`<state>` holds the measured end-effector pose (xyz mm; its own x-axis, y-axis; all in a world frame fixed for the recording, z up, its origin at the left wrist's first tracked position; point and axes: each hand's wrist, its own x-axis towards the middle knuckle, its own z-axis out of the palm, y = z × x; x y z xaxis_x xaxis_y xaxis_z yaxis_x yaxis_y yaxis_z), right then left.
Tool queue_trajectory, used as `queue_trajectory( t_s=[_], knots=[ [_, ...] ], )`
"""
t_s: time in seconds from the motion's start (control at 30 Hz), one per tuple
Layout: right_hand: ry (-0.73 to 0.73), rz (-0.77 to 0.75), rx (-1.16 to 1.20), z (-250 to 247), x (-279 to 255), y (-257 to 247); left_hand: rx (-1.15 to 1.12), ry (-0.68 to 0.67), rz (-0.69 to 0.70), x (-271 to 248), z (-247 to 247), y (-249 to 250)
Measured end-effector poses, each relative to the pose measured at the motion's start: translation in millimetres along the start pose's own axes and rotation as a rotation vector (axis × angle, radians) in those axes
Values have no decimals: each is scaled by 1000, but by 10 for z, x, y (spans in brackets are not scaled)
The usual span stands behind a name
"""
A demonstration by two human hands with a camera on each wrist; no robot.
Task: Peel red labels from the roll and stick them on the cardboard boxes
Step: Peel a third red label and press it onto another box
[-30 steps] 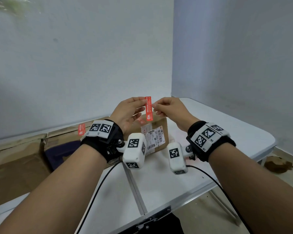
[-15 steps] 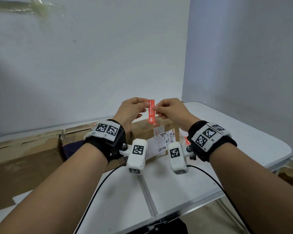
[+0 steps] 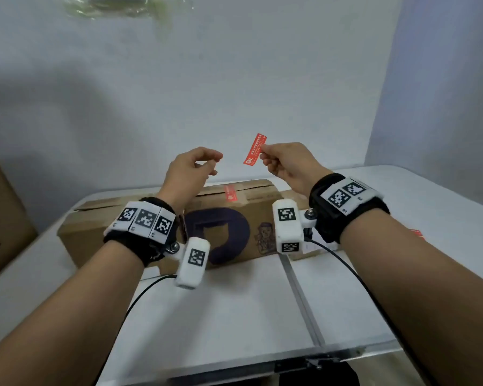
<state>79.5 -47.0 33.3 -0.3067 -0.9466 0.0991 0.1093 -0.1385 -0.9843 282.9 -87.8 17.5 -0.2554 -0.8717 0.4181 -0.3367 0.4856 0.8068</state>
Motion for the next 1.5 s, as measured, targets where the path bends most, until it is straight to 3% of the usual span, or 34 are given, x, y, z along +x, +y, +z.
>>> queue_trajectory(
  t_s=[0.27, 0.47, 0.73, 1.1, 1.33, 1.5],
  knots=[
    [-163, 119, 60, 863, 42, 158, 502, 157, -98, -231, -1087, -647],
    [-222, 80, 32, 1324, -29, 278, 719, 108, -344, -432, -1593, -953],
    [-337, 84, -191, 1667, -157, 258, 520, 125, -330, -499, -1491, -964],
    [-393, 64, -293, 1839, -98, 366, 627, 28, -316, -437, -1465, -1093],
    [-439, 89, -297, 1837, -122, 384, 411, 167, -264, -448, -1471, -1130],
    [-342, 1, -274, 1923, -46, 421, 346, 195, -269, -456, -1473, -1108]
  ],
)
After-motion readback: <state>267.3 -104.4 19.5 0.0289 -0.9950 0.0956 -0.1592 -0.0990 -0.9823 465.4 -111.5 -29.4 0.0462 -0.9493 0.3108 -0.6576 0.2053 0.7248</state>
